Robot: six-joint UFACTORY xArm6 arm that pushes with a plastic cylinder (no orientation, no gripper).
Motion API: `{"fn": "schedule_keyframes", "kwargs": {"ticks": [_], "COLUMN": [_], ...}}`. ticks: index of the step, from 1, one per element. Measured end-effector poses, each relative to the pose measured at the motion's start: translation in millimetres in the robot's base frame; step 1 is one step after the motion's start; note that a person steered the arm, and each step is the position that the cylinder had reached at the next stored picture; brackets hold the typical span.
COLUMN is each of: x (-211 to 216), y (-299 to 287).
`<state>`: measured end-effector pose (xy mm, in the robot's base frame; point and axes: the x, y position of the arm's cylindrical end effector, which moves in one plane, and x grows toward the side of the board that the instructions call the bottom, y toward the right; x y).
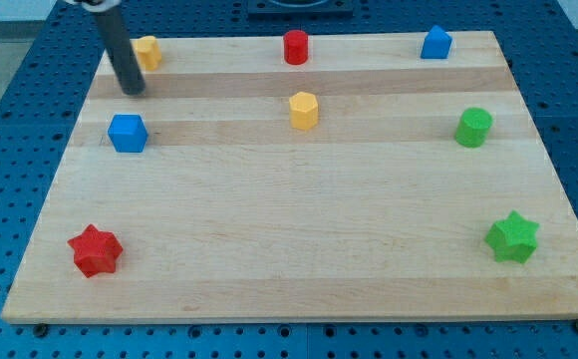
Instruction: Push the heart into the hexagon
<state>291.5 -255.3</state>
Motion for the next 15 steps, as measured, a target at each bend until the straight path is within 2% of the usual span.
{"fn": "schedule_keyframes", "kwargs": {"ticks": [1, 3, 4, 6, 7, 9, 10, 12, 15], "x": [-26, -74, -81, -54, -59, -92, -86, -45, -34], "y": [-45, -46, -29, 27, 51, 58, 69, 76, 157]}}
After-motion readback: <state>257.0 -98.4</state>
